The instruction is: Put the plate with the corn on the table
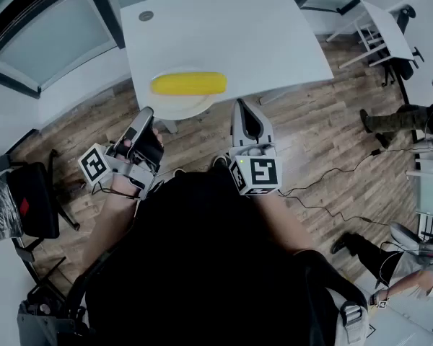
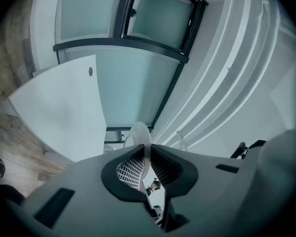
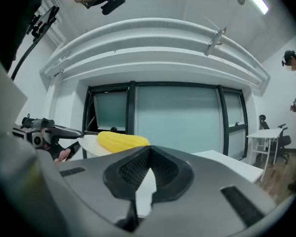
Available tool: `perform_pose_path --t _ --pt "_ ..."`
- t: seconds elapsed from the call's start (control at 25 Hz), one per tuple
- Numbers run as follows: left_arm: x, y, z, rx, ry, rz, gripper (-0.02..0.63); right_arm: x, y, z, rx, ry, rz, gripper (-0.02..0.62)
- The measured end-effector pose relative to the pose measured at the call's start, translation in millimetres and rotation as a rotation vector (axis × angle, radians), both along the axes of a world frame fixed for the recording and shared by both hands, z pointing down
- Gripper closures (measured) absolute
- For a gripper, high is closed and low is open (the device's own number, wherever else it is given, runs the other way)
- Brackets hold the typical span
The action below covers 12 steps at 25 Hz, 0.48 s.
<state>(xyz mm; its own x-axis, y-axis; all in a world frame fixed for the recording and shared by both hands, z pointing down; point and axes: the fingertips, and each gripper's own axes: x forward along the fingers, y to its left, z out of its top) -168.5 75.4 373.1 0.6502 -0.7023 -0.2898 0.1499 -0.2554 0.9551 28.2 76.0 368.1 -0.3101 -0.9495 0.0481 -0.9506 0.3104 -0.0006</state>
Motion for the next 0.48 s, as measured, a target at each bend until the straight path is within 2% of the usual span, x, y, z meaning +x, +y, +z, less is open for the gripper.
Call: perform_pose_path --t 0.28,0.48 --pt "10.2 -14.2 3.0 -0.004 -0.008 -0.003 0.577 9.9 -13.3 1.7 -0.015 -0.023 0.009 0.594" --pt "31.0 -51.2 23.0 -0.006 -0.026 0.005 0.577 34.0 -49.3 16.5 -0.041 -0.052 0.006 0.594"
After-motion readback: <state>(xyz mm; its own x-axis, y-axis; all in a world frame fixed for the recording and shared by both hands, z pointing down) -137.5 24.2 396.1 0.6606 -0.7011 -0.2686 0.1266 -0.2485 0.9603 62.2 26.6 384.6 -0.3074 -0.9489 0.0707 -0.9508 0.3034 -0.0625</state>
